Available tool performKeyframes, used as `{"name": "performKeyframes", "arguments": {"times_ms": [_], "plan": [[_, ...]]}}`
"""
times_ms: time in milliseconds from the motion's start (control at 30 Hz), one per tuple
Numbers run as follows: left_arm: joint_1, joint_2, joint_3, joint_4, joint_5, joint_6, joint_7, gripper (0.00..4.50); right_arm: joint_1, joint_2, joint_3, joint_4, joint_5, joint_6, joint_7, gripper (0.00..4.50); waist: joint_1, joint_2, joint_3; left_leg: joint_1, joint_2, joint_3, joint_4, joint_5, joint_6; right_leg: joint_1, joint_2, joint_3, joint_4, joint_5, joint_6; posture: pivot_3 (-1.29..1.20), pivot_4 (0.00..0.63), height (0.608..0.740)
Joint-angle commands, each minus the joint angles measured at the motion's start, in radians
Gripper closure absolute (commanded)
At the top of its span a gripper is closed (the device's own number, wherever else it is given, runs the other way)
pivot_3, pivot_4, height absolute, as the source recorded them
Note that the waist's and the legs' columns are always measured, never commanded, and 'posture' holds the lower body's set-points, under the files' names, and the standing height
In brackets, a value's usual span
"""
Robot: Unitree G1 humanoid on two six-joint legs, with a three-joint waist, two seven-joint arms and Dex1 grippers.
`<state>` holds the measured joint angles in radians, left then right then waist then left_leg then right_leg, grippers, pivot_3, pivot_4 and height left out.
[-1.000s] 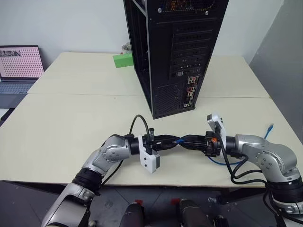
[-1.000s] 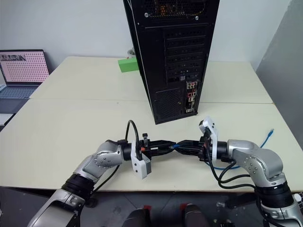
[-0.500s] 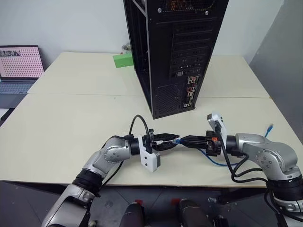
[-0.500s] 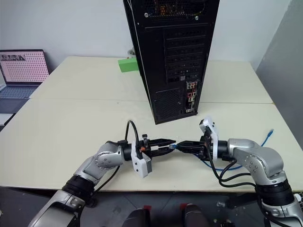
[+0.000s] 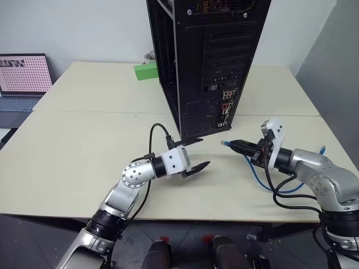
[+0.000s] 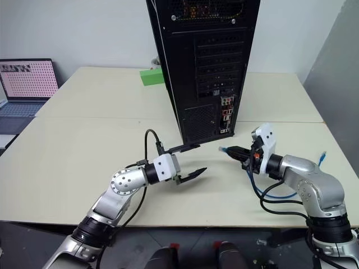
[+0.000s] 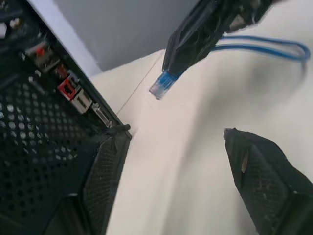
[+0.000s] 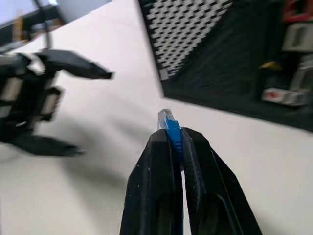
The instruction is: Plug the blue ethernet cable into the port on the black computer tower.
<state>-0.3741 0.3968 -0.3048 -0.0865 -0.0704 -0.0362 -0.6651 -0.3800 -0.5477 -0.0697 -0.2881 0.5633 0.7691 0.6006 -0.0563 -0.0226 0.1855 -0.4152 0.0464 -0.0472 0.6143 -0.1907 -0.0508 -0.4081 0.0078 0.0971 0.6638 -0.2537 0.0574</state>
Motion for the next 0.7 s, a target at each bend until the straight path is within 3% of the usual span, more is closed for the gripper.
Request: {"name": "performKeyframes", "arguments": {"times_ms": [33,300,700], "plan": [[-0.008,-0.056,0.034,-0.130,0.003,0.194,0.098,0.87,-0.034,0.048,-0.010,-0.075,-0.075,-0.039,-0.139,4.50,0.000,0.000,0.000,0.000,0.000,0.000,0.000,0.000,0.000,0.000,0.000,0.000,0.000,0.000,0.000,0.00,0.150,0.740],[-0.025,-0.134,0.039,-0.187,0.043,0.348,0.203,0.87,-0.141,0.218,0.001,-0.027,-0.196,-0.027,-0.396,4.50,-0.001,0.000,0.000,0.000,0.000,-0.001,0.000,0.000,0.000,0.000,0.001,0.000,0.000,0.000,0.000,0.00,0.150,0.740],[-0.052,-0.225,0.068,-0.212,0.026,0.469,0.282,0.87,-0.235,0.307,0.021,0.112,-0.277,-0.078,-0.449,4.50,-0.001,0.000,0.000,0.000,0.000,0.000,0.000,0.000,0.000,-0.001,0.000,0.000,0.000,0.000,0.000,0.00,0.150,0.740]]}}
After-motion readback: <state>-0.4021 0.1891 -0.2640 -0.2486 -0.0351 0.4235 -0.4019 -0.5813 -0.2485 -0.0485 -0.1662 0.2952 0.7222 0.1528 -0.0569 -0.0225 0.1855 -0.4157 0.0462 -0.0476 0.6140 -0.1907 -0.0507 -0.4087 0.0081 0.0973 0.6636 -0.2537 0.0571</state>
